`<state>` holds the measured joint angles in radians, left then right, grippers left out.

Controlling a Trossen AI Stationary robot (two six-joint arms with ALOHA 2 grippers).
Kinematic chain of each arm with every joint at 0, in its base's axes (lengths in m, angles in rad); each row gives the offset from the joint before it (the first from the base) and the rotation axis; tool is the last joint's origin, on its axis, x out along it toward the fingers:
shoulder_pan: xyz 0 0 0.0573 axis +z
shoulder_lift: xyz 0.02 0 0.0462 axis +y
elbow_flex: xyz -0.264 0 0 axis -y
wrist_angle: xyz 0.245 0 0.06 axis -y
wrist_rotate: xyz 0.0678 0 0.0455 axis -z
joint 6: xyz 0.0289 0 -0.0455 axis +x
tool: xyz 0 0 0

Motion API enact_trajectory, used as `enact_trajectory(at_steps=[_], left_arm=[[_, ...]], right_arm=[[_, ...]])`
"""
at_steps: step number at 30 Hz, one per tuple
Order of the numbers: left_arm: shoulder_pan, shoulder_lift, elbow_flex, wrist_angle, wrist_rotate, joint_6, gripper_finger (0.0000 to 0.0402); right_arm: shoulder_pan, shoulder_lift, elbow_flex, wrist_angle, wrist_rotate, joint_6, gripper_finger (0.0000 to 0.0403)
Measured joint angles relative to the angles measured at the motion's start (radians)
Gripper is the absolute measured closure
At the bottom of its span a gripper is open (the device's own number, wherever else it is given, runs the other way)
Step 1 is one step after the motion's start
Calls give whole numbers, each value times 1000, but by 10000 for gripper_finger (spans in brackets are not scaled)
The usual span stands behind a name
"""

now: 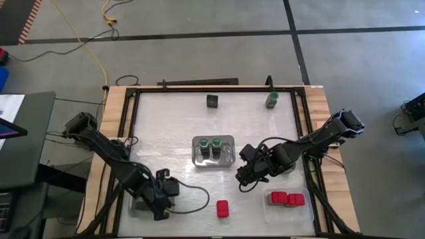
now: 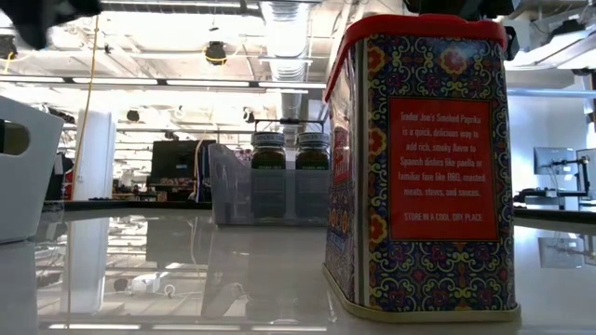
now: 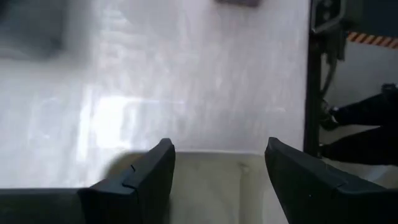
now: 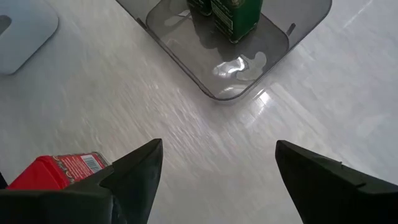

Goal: Sort spices by type
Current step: Put the red seasoning can into the transparent bin

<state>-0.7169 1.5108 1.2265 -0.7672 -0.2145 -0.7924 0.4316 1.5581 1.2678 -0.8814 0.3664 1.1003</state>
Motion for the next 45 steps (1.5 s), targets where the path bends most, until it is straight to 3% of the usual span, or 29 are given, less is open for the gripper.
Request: enact_trajectory(at_steps=[4, 10, 15, 18, 21, 25, 30, 38, 45], left_arm=[[57, 0, 80, -127, -7, 55, 161], [146, 0, 196, -348, -8, 345, 161], [211, -1, 222, -323, -78, 346, 161], [270, -1, 209, -291, -20, 414, 161], [329, -4, 168, -269, 49, 462, 161], [375, -82, 65, -175, 53, 486, 161], [405, -298, -134, -67, 50, 477, 161], [469, -614, -401, -70, 46, 436, 161], [488, -798, -497, -93, 49, 473, 161]], right_arm=[[2, 0, 0, -5, -1, -7, 65], [18, 0, 0, -19, -2, -11, 65], [44, 0, 0, -63, -2, -4, 65], [64, 0, 0, -68, -2, 9, 65], [82, 0, 0, -66, -2, 48, 65], [103, 0, 0, -64, -3, 107, 65], [123, 0, 0, -49, -5, 205, 65], [132, 0, 4, 16, -29, 442, 65], [93, 123, 195, -34, -31, 572, 77]])
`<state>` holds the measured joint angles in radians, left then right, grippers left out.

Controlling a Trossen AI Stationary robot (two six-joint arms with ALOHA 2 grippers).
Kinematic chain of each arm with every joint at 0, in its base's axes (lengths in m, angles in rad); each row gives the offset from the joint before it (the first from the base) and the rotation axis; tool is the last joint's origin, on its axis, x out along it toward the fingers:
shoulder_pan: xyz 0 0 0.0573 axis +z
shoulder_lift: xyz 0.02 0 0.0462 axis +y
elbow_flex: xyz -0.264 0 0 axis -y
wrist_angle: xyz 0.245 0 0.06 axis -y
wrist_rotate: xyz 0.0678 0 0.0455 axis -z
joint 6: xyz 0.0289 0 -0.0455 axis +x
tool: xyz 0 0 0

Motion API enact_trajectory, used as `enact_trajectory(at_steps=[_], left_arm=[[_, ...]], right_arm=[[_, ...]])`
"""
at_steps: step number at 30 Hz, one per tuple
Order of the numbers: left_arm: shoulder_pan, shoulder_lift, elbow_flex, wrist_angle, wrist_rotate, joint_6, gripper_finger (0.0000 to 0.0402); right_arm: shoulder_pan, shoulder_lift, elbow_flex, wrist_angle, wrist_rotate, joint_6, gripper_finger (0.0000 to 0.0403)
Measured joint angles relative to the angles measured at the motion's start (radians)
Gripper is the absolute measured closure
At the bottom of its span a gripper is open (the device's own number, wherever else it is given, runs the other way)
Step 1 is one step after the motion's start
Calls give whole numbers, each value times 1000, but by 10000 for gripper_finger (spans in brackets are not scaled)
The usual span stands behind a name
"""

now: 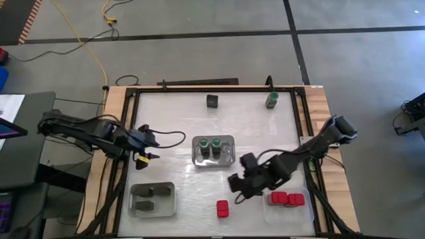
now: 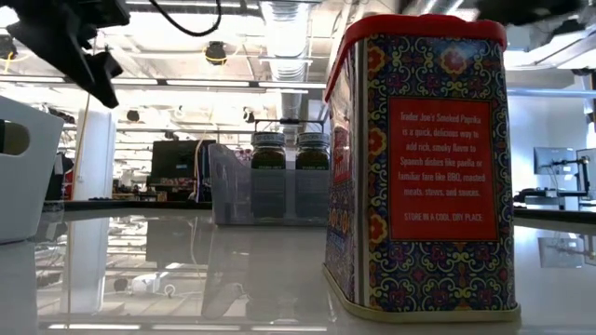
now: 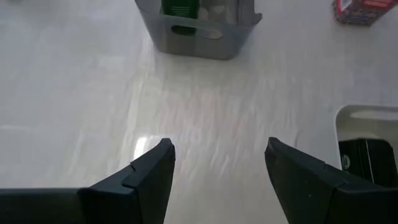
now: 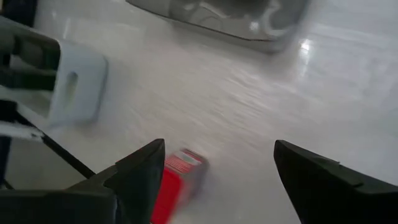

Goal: Sort spices by type
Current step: Put the red seasoning can into the transparent bin

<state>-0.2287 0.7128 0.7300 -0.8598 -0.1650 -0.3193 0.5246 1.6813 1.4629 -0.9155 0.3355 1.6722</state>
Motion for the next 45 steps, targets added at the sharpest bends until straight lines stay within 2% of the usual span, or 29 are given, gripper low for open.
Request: enact_trajectory(at_steps=[11, 21, 25, 31, 42, 45], left_arm=[[0, -99, -2, -110, 1, 72, 161], [0, -99, -2, -200, 10, 73, 161], [0, -99, -2, -202, 24, 78, 161], [0, -98, -2, -196, 25, 101, 161], [0, -98, -2, -162, 23, 104, 161], [0, -98, -2, -162, 23, 104, 161]], right_arm=[[-55, 364, 559, -256, -92, 24, 81], [-27, 640, 888, -370, -264, 139, 81], [-2, 656, 881, -403, -336, 207, 81], [34, 663, 885, -428, -337, 276, 81], [43, 665, 873, -424, -335, 257, 81], [42, 665, 873, -419, -334, 207, 81]])
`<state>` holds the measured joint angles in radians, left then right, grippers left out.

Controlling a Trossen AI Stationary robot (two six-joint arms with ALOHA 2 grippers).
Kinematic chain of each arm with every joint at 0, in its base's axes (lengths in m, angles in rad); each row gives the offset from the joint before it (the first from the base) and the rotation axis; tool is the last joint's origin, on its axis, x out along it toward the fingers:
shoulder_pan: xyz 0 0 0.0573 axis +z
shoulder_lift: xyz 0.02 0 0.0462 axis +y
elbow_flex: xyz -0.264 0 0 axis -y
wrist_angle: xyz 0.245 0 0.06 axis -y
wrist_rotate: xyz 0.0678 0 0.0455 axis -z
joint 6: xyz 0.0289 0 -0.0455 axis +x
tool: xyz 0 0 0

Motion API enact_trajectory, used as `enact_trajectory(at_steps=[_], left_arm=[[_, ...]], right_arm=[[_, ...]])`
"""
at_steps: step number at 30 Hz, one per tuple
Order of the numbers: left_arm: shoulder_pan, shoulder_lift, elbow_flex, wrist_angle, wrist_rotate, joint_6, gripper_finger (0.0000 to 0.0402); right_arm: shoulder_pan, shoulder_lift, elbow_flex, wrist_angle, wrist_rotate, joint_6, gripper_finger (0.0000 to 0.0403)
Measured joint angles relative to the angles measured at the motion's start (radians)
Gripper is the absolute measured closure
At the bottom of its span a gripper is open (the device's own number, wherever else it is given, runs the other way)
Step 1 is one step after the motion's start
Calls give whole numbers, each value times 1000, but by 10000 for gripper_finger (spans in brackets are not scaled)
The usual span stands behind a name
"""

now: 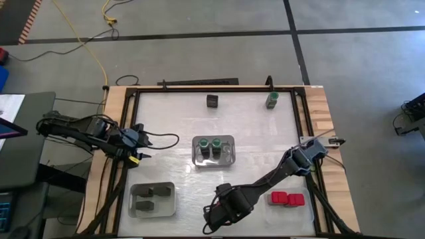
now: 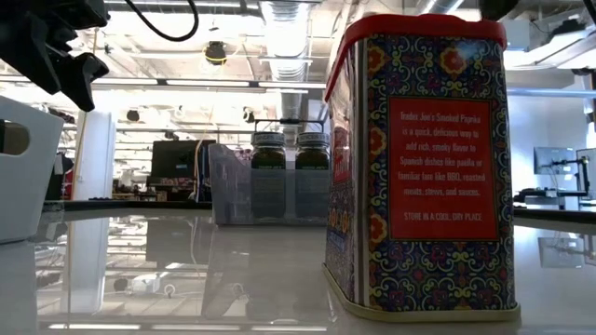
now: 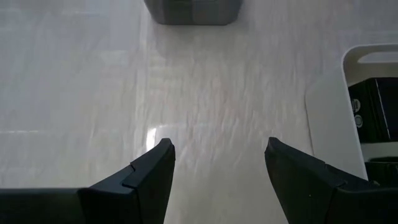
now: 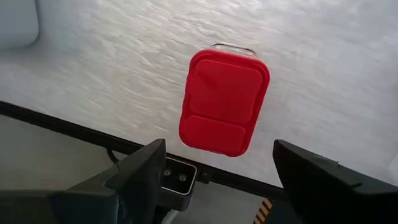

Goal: Sort spices by type
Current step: Put the red seasoning can into the transparent bin

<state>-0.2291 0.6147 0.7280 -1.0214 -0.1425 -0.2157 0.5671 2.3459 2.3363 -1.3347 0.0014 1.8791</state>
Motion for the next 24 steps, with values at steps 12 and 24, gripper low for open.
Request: enact_trajectory(at_steps=[12, 24], left_arm=[[0, 0, 0, 0, 0, 0, 161], [0, 0, 0, 0, -7, 6, 161]], right_arm=[[-6, 0, 0, 52, 1, -84, 73], [-6, 0, 0, 54, 0, -75, 25]])
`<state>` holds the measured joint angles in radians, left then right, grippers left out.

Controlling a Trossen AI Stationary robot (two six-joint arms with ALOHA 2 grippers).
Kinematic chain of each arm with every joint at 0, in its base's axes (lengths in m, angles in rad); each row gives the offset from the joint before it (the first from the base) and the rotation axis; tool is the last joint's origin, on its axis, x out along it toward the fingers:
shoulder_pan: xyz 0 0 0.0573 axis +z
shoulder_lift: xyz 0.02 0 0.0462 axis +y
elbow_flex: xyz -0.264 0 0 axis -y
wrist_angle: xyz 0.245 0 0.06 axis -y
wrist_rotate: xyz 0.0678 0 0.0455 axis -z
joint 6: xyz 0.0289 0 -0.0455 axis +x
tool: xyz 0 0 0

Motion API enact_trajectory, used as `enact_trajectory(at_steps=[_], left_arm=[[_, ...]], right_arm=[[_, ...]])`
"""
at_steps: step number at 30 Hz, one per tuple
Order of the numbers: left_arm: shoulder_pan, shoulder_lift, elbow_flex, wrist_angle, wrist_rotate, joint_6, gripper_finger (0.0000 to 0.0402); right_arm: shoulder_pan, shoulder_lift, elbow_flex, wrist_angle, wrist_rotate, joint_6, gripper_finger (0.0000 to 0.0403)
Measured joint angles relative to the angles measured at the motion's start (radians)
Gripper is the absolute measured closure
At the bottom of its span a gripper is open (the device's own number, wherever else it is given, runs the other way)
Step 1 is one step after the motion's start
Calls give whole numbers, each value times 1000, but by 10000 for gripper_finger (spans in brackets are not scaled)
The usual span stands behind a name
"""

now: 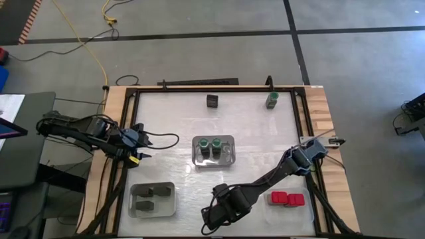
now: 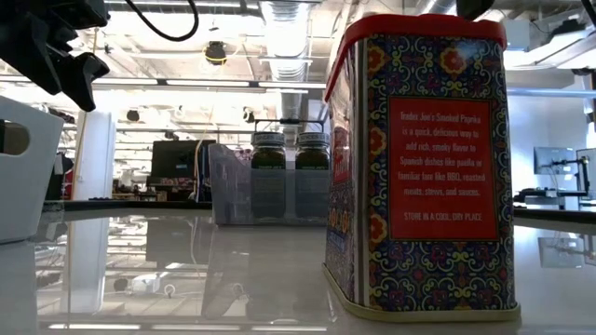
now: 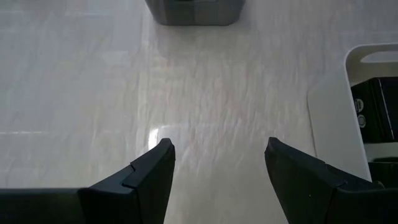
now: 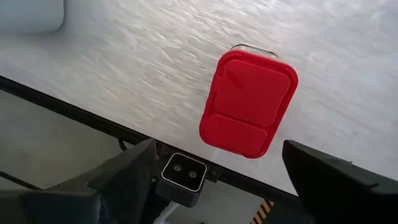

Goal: Sort spices by type
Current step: Put the red seasoning can into the transparent bin

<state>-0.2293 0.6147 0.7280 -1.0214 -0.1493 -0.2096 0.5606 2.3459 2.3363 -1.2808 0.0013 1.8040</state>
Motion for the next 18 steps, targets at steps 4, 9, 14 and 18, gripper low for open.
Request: enact_trajectory(at_steps=[4, 9, 14, 18], left_arm=[[0, 0, 0, 0, 0, 0, 161], [0, 0, 0, 0, 0, 0, 161], [0, 0, 0, 0, 1, 0, 161], [0, 0, 0, 0, 2, 0, 161]], right_arm=[[0, 0, 0, 8, 0, -4, 6], [0, -1, 0, 63, -1, -5, 6], [1, -2, -4, 15, 1, -14, 7], [-5, -2, -4, -7, 3, -5, 7]])
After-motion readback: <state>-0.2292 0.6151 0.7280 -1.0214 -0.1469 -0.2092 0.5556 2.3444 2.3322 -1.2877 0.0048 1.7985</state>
